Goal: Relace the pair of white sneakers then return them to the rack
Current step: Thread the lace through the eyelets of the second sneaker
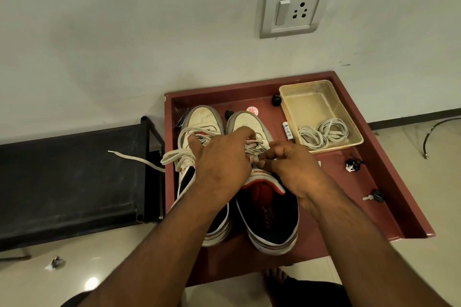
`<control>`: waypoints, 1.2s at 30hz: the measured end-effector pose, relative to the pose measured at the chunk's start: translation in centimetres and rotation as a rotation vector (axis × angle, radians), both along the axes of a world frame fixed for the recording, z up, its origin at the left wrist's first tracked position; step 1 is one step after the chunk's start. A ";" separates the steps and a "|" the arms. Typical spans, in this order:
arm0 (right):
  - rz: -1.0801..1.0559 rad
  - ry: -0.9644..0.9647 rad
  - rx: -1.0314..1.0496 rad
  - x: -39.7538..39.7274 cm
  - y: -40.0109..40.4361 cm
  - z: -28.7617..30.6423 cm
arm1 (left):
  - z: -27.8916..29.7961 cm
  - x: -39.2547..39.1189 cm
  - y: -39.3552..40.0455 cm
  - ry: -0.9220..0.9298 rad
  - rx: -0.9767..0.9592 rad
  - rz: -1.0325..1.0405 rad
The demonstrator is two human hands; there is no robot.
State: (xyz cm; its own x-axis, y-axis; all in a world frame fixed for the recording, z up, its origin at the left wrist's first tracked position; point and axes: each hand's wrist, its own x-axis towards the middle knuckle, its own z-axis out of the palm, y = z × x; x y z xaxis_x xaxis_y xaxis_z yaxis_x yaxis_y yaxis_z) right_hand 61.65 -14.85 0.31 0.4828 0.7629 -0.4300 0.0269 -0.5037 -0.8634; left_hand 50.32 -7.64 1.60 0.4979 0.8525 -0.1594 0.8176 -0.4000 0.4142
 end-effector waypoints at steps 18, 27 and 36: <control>0.223 -0.576 -0.084 0.9 -0.2 0.0 | -2.2 0.9 0.1 -0.176 -0.100 0.145; 0.273 -0.669 -0.066 1.0 -0.2 -0.1 | -3.3 0.7 1.2 -0.386 -0.404 0.177; -0.084 -0.079 0.173 2.1 -0.8 1.0 | -1.3 0.5 0.9 -0.449 -0.261 0.051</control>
State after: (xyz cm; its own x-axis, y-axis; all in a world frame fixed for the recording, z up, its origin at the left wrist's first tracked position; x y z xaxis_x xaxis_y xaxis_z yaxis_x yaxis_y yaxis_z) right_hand 63.77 -15.66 1.35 0.5746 0.7781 -0.2538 0.0626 -0.3510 -0.9343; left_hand 50.80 -6.77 0.32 0.5252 0.8377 -0.1498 0.5519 -0.2013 0.8092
